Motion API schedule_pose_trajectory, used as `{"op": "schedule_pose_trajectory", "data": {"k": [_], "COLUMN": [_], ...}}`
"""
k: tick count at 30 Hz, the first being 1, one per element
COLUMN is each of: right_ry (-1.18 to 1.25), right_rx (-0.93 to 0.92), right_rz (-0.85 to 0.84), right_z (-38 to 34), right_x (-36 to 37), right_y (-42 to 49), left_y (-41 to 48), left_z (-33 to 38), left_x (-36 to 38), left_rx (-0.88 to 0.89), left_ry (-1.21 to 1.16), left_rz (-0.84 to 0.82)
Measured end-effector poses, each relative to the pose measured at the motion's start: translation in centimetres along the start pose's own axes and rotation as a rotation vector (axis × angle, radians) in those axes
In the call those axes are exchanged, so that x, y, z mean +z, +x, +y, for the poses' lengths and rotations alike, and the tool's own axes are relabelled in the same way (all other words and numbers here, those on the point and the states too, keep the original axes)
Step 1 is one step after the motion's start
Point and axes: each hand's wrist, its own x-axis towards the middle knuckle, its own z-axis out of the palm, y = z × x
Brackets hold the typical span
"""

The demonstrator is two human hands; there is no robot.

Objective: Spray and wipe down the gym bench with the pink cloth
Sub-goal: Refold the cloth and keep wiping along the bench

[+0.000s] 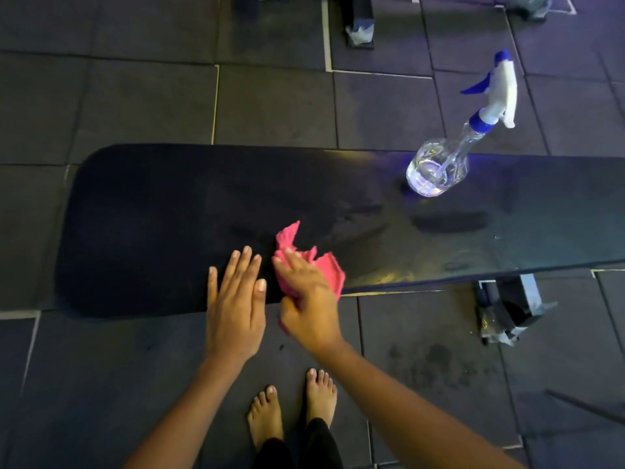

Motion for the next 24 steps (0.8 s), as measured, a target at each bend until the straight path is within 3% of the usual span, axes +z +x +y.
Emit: {"op": "schedule_pose_trajectory", "data": {"k": [5,8,11,15,21,24], "right_ry": [0.228,0.132,0.003,-0.189,-0.174,-0.137], "right_rx": [0.069,0.096,0.06,-0.13,-0.254,-0.27], "right_rz": [-0.079,-0.015,-0.167,-0.328,-0.525,-0.535], "right_z": [-0.9,-0.9,-1.5,-2.0,-1.6,-0.8], "right_x": [-0.6,-1.7,-1.3,1.1,0.4,-0.5], "right_y": [4.8,9.1,11.8,9.6,4.8,2.0], "left_y": [-0.3,0.4,0.6,-0.3,-2.7,-3.6], "left_z": [-1.3,-2.9,-3.7,-3.3,-1.9,-1.3], "left_x": [-1.2,-2.5,-3.1,-3.1,-2.4,-2.5], "left_rx": [-0.15,-0.194,-0.197,-0.18,-0.16,-0.147], "left_ry": [0.096,0.162,0.185,0.176,0.147,0.148], "left_rz": [0.107,0.086,0.005,-0.008,-0.019,-0.045]}}
